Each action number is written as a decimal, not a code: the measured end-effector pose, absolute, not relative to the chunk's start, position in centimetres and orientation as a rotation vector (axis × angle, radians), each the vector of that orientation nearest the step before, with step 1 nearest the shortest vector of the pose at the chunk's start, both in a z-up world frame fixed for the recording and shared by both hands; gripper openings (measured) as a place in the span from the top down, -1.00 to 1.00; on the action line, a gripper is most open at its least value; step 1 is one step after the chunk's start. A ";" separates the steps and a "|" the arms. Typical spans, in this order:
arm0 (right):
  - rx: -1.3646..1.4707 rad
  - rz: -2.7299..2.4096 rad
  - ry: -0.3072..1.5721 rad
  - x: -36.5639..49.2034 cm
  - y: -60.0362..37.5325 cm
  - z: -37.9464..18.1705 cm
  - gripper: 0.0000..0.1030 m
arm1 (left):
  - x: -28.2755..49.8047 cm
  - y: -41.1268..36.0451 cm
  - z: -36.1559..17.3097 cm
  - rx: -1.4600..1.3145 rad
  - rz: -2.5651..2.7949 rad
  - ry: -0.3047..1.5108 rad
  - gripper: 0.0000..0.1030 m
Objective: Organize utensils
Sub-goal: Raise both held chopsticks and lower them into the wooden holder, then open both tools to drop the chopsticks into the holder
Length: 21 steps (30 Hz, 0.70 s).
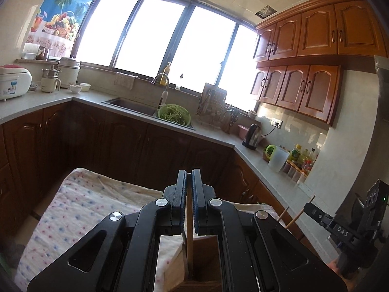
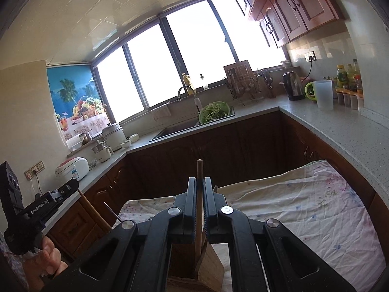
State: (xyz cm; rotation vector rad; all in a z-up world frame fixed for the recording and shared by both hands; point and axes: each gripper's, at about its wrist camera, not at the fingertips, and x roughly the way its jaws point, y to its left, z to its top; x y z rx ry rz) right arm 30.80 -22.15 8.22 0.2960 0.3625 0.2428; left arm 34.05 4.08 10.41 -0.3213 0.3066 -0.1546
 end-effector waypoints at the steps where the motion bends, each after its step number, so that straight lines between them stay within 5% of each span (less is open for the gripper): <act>1: 0.303 0.246 0.374 31.0 -22.1 7.8 0.91 | 34.2 4.0 9.9 -0.323 -0.157 0.318 0.93; 21: 0.315 0.249 0.436 31.9 -21.6 5.9 0.85 | 35.1 3.4 8.0 -0.313 -0.165 0.406 0.90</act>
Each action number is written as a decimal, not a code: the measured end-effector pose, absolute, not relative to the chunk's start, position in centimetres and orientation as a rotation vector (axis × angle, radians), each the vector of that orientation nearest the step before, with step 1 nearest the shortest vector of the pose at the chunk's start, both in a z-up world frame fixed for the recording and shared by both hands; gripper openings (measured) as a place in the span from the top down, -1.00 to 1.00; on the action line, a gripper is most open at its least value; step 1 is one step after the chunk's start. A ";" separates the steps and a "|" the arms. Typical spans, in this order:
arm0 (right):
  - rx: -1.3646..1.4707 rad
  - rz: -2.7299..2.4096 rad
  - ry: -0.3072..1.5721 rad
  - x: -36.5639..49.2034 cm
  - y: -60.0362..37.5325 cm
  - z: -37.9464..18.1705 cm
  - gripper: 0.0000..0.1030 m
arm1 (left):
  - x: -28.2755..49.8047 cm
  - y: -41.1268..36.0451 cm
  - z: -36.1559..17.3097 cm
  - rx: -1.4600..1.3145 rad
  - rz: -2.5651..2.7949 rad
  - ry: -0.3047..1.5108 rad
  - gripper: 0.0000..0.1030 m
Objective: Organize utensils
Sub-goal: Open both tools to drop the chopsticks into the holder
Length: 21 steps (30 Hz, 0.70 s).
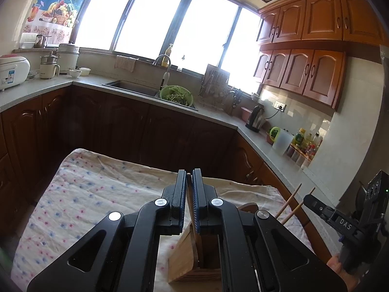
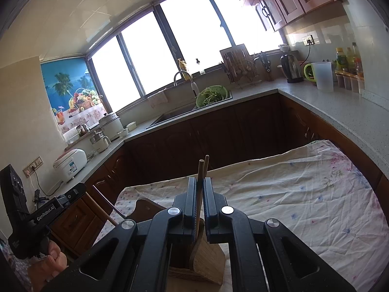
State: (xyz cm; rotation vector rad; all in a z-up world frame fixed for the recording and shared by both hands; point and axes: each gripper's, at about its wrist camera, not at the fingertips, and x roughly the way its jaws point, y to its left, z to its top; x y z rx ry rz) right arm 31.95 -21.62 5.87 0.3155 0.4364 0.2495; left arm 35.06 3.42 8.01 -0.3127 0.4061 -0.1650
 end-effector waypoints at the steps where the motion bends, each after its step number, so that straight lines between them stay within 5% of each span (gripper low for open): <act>1: 0.321 0.254 0.435 32.0 -21.7 5.8 0.80 | 35.1 3.4 8.1 -0.316 -0.168 0.412 0.88; 3: 0.328 0.258 0.429 31.9 -21.9 5.8 0.78 | 35.0 3.6 8.1 -0.321 -0.169 0.421 0.76; 5: 0.322 0.253 0.422 31.6 -22.1 6.0 0.67 | 34.7 3.9 8.2 -0.326 -0.155 0.424 0.38; 7: 0.335 0.257 0.410 31.2 -22.5 6.0 0.15 | 34.1 4.2 8.2 -0.337 -0.141 0.413 -0.11; 10: 0.347 0.252 0.388 30.4 -23.0 6.3 -0.47 | 33.3 4.5 8.2 -0.340 -0.125 0.422 -0.41; 14: 0.369 0.263 0.370 29.1 -23.7 6.7 -0.82 | 31.8 4.8 7.8 -0.333 -0.114 0.437 -0.59; 21: 0.355 0.274 0.363 25.5 -24.1 6.2 -0.90 | 28.5 5.2 6.6 -0.321 -0.098 0.480 -0.73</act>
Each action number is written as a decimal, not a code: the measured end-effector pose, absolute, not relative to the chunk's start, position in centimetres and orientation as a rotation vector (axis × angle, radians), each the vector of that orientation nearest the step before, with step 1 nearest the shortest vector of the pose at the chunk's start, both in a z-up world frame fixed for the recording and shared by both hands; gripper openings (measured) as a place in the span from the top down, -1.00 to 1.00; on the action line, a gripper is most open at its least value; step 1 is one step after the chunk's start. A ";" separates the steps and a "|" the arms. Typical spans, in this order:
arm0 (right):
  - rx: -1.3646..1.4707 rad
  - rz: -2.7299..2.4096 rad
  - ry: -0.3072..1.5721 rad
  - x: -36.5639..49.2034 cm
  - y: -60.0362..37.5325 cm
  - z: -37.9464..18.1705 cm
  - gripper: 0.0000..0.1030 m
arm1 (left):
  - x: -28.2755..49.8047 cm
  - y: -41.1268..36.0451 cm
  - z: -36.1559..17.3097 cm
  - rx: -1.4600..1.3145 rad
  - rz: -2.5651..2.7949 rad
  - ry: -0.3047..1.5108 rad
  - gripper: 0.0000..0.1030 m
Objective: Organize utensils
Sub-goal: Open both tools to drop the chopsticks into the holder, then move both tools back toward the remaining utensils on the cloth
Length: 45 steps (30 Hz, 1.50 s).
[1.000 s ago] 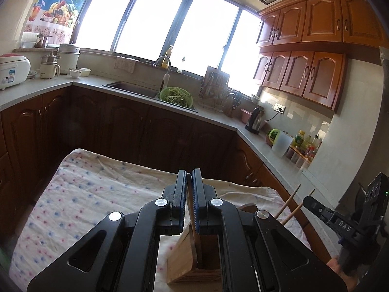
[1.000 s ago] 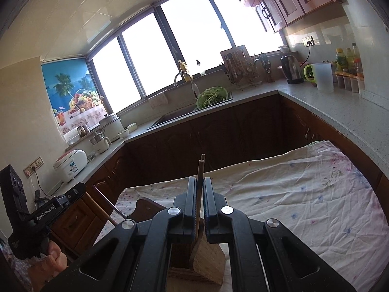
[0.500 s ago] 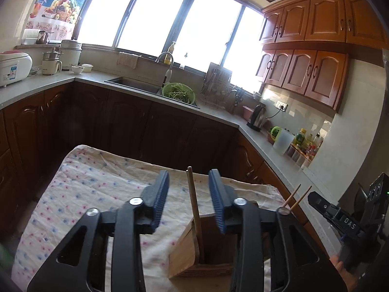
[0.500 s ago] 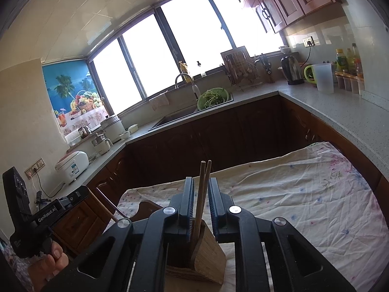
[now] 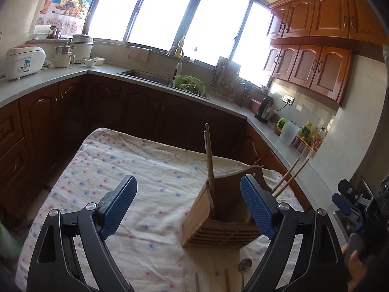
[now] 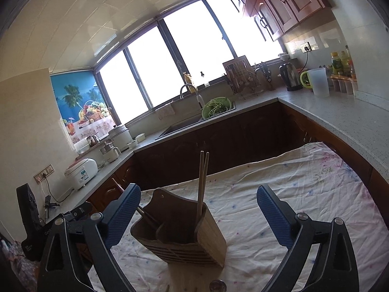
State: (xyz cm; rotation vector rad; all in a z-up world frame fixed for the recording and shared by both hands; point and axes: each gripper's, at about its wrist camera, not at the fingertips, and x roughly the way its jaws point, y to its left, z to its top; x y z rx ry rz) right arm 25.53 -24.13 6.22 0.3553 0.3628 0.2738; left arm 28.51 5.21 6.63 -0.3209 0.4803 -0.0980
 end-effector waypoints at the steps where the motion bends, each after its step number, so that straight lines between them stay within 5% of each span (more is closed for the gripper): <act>1: 0.354 0.273 0.368 25.1 -24.2 6.1 -0.90 | 28.1 5.2 6.4 -0.322 -0.098 0.486 -0.73; 38: 0.337 0.186 0.623 14.2 -25.6 -3.5 -0.90 | 18.8 3.2 -1.9 -0.297 -0.136 0.731 -0.74; 45: 0.287 0.191 0.639 15.1 -24.6 -3.3 -0.75 | 19.9 2.3 -2.4 -0.265 -0.154 0.765 -0.74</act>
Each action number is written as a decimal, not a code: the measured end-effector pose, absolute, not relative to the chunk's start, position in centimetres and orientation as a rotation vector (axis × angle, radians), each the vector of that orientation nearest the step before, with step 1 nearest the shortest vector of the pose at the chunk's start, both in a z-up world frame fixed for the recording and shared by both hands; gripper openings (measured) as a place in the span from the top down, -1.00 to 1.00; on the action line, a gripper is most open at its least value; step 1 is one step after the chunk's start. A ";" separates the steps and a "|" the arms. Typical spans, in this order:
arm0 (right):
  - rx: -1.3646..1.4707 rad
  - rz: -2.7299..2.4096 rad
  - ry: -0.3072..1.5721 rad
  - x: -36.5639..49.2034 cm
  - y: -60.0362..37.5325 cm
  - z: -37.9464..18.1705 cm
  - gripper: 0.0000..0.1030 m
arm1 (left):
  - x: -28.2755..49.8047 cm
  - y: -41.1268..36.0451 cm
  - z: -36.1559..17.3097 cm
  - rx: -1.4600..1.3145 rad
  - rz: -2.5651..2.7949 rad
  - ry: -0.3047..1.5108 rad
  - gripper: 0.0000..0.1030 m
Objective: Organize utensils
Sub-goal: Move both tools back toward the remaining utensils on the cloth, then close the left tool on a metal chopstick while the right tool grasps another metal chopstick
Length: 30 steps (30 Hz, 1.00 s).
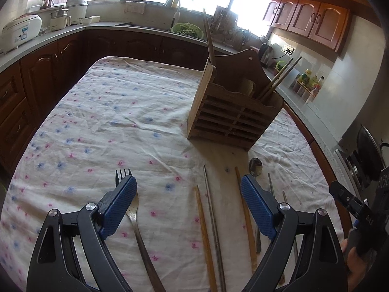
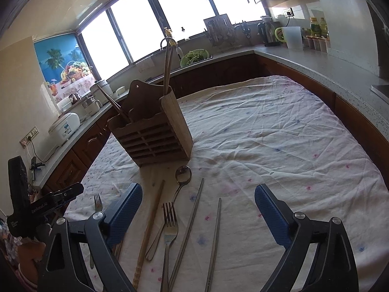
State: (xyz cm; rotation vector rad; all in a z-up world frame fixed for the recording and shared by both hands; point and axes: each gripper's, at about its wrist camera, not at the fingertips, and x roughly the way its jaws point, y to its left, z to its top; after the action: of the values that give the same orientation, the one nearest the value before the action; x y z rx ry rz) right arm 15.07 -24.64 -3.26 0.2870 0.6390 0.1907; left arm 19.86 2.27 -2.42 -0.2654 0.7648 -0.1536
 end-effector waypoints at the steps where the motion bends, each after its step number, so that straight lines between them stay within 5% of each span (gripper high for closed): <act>1: 0.283 0.193 0.645 15.3 -24.5 -3.3 -0.66 | 20.1 2.1 -2.5 -0.259 -0.157 0.772 -0.74; 5: 0.263 0.198 0.678 16.4 -23.9 -3.7 -0.38 | 20.9 1.4 -2.9 -0.232 -0.176 0.796 -0.72; 13: 0.233 0.217 0.751 18.8 -22.6 -5.2 0.10 | 23.2 -0.4 -4.1 -0.169 -0.225 0.877 -0.13; 30: 0.175 0.208 0.881 23.3 -21.1 -8.9 0.44 | 27.5 -3.8 -7.4 -0.063 -0.273 1.020 0.33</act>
State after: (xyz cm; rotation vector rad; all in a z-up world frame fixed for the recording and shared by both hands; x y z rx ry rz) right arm 23.32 -21.14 -8.86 0.1745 0.8812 0.2078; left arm 27.51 -3.76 -7.44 -0.0634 1.0202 -0.2732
